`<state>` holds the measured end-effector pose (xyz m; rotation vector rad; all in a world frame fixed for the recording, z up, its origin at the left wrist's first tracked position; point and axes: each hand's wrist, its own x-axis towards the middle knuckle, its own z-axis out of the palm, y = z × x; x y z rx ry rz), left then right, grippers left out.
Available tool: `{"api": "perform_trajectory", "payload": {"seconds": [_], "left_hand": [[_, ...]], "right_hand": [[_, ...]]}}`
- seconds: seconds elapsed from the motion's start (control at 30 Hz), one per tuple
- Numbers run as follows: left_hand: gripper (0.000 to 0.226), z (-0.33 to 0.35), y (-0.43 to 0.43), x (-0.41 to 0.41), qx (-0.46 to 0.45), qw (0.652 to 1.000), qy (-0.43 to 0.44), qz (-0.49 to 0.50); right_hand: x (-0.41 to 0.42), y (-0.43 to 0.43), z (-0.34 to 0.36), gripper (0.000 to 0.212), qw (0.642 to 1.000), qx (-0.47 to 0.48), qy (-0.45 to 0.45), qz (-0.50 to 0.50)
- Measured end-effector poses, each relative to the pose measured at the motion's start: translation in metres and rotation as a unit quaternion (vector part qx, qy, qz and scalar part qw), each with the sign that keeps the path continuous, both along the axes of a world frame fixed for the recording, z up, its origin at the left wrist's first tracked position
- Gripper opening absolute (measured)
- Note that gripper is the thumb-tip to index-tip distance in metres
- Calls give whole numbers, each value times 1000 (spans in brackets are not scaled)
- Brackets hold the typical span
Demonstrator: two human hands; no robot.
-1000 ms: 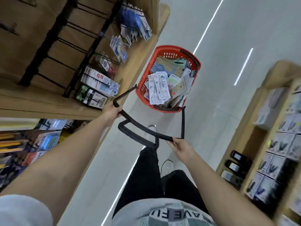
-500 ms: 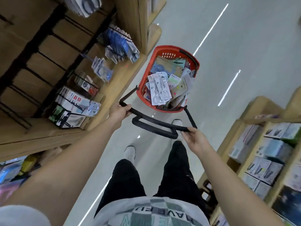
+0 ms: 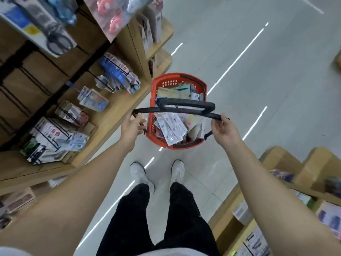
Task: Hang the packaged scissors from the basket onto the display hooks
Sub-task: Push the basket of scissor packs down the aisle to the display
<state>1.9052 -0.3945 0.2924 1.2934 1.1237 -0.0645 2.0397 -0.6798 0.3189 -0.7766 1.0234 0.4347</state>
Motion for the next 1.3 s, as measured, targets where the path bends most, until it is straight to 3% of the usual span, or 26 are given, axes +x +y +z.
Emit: {"api": "perform_trajectory", "payload": {"seconds": [0.13, 0.2, 0.33, 0.4, 0.5, 0.63, 0.77, 0.83, 0.9, 0.97, 1.07, 1.13, 1.3], "left_hand": [[7, -48, -14, 7, -10, 997, 82, -1], [11, -83, -19, 2, -1, 992, 121, -30], [15, -144, -21, -3, 28, 980, 178, -83], [24, -165, -21, 1, 61, 972, 195, -112], [33, -193, -20, 9, 111, 963, 201, -139], [46, -229, -14, 11, 175, 946, 205, -180], [65, -265, -3, 20, 201, 926, 216, -237], [69, -286, 3, 26, 197, 920, 221, -256], [59, -303, 8, 31, 212, 913, 219, -271], [46, -316, 11, 33, 249, 900, 219, -282], [38, -326, 16, 29, 287, 884, 228, -290], [38, -328, 15, 23, 286, 887, 222, -288], [33, -323, -19, -1, 211, 925, 187, -253]], "right_hand": [[74, 31, -15, 21, 999, 39, -6, -19], [101, 44, -32, 27, 999, 47, -23, -9], [121, 61, -72, 18, 997, 1, -42, 68], [111, 61, -101, 17, 981, -79, -68, 166], [76, 52, -154, 27, 904, -235, -125, 335], [29, 30, -208, 27, 771, -388, -161, 478], [-15, 9, -256, 56, 639, -457, -161, 598], [-39, 5, -277, 69, 595, -482, -146, 627], [-63, 4, -297, 77, 569, -470, -151, 658], [-84, 4, -315, 81, 520, -461, -162, 701], [-103, 1, -336, 72, 447, -480, -181, 732], [-110, -3, -342, 61, 431, -499, -215, 721], [-103, -33, -338, 39, 433, -538, -255, 676]]}}
